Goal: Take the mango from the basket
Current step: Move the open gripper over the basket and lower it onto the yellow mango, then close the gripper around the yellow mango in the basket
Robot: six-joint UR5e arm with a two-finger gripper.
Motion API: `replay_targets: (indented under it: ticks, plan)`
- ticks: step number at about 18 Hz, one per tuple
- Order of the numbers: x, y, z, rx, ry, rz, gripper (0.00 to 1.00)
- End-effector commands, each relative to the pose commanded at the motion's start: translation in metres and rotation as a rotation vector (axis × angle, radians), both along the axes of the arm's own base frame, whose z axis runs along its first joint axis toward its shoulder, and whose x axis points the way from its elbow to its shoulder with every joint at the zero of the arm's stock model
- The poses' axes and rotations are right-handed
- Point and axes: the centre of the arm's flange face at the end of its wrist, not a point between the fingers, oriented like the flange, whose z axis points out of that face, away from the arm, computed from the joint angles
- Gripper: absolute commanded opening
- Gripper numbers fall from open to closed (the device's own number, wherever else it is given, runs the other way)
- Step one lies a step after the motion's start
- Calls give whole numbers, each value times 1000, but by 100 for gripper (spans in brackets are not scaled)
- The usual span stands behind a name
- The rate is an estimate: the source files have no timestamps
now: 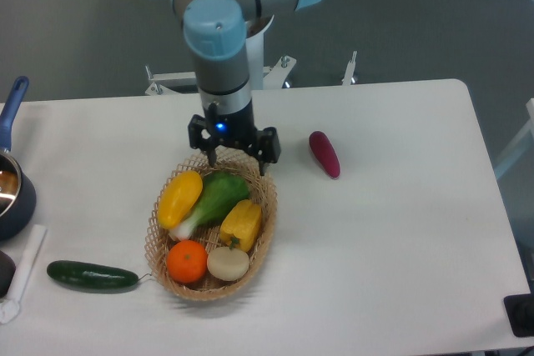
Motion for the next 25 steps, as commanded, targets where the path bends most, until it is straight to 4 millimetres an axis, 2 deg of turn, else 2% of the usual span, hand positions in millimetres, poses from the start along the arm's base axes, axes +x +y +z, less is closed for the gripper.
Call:
replay_targets:
  ticks: [6,11,15,25]
  plan:
    - [18,27,-20,5,-61,26,100]
    - [27,39,-38,-20,-81,10,100]
    - [28,42,-48,-36,-90,5,100]
    - [47,51,-80,-88,-119,-32,100]
